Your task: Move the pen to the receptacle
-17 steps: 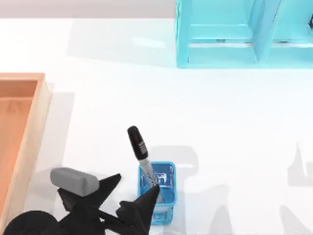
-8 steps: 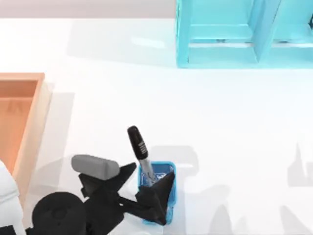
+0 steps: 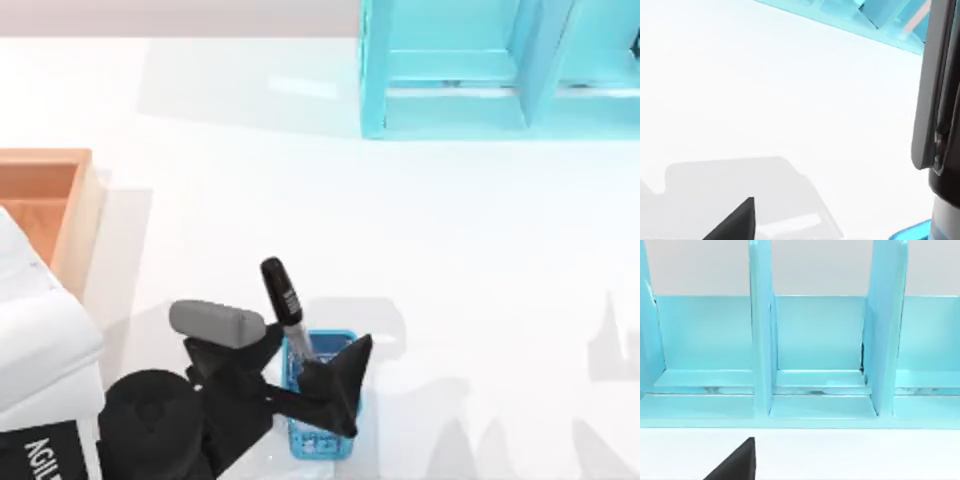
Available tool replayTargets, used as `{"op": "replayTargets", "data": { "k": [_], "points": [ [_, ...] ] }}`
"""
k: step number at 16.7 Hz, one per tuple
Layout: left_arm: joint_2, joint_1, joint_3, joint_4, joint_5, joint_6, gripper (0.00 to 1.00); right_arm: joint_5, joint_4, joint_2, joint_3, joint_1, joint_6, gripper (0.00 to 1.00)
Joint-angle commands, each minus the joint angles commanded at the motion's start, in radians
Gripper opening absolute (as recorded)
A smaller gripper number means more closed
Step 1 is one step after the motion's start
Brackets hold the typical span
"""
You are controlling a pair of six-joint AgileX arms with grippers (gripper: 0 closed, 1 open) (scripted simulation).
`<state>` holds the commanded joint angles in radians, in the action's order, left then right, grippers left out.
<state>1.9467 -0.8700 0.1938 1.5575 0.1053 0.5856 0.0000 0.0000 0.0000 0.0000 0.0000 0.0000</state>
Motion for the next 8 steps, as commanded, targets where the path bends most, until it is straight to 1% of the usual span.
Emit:
{"op": "replayTargets", "data": {
  "k": [5,8],
  "points": [
    [0.002,0.001,0.002,0.000,-0.001,0.000,1.00,0.000,0.000,0.000,0.000,0.000,0.000,1.00],
    [0.002,0.001,0.002,0.000,-0.001,0.000,0.77,0.000,0.000,0.000,0.000,0.000,0.000,1.00]
  ]
}}
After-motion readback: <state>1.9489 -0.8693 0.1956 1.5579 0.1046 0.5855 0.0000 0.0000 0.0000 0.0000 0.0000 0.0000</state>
